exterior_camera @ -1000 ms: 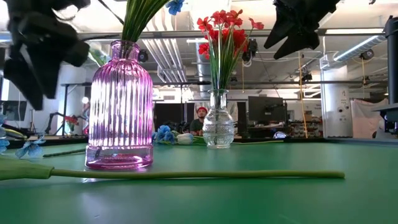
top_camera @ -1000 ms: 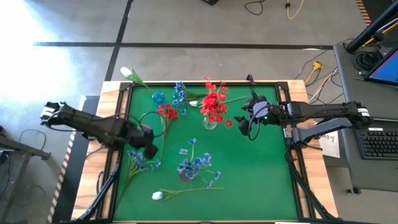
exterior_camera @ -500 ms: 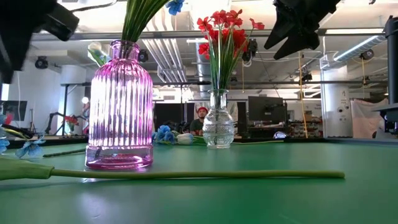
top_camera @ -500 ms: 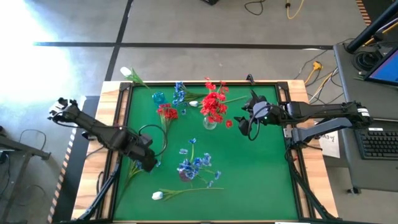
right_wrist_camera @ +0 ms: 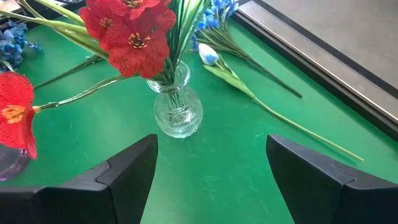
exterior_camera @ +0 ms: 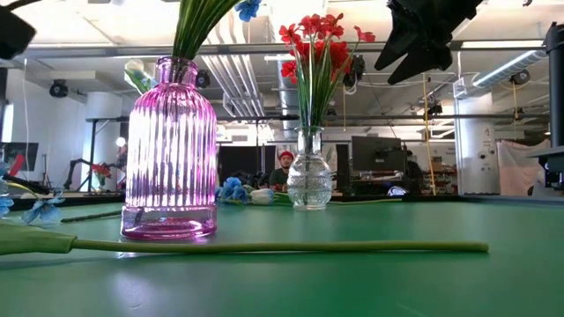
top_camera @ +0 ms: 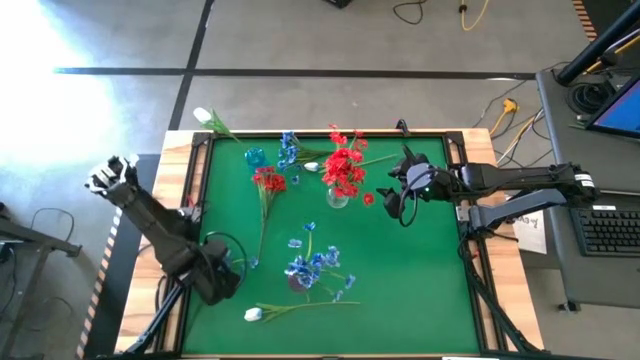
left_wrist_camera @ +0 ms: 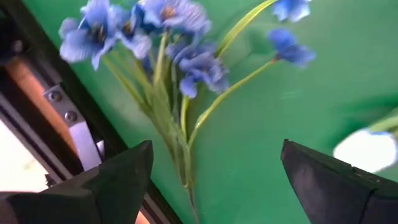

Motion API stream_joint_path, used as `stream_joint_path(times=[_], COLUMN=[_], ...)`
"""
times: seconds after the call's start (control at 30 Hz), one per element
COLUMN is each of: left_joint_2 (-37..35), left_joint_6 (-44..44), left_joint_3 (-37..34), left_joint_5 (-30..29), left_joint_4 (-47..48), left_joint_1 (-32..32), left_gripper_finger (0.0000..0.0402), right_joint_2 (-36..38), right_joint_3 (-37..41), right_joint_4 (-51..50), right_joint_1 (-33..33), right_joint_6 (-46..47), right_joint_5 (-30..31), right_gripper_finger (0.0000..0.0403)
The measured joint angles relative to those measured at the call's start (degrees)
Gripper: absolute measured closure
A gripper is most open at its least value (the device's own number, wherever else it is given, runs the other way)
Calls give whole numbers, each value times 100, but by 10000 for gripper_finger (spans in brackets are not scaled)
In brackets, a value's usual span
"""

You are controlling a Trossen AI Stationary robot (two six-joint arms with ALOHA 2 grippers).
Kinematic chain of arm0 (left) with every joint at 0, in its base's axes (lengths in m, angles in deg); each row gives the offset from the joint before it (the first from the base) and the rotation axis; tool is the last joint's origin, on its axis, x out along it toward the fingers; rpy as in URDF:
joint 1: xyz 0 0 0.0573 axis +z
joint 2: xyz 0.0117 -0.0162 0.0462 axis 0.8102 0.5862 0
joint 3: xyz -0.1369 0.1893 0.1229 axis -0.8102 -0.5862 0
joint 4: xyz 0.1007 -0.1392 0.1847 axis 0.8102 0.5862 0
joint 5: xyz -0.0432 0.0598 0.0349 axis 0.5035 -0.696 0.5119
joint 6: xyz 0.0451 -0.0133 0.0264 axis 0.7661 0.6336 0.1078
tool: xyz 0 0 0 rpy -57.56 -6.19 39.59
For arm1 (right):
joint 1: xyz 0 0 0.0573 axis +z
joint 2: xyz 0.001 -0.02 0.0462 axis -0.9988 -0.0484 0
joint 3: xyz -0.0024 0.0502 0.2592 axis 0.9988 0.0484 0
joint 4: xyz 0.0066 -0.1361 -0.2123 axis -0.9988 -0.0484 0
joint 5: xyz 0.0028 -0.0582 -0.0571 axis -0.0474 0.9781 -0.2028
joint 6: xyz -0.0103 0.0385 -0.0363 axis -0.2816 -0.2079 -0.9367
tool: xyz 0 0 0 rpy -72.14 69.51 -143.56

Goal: Sort flowers into vase by color
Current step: Put the bottom blue flowers into the violet vase

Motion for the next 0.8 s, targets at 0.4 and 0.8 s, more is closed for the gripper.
stream_joint_path(times=[0.4, 0.8], left_joint_2=[886, 762], left_joint_6=[-109, -217], left_joint_3=[-72, -774], left_joint_5=[31, 29], left_joint_4=[-53, -788], left_joint_1=[-134, -132], left_gripper_finger=[61, 84], right_joint_2=[-2, -4], right_joint_3=[0, 39], right_joint_4=[0, -24], right_joint_1=[13, 13], right_joint_6=[0, -83], right_joint_5=[-439, -440], right_gripper_finger=[110, 110])
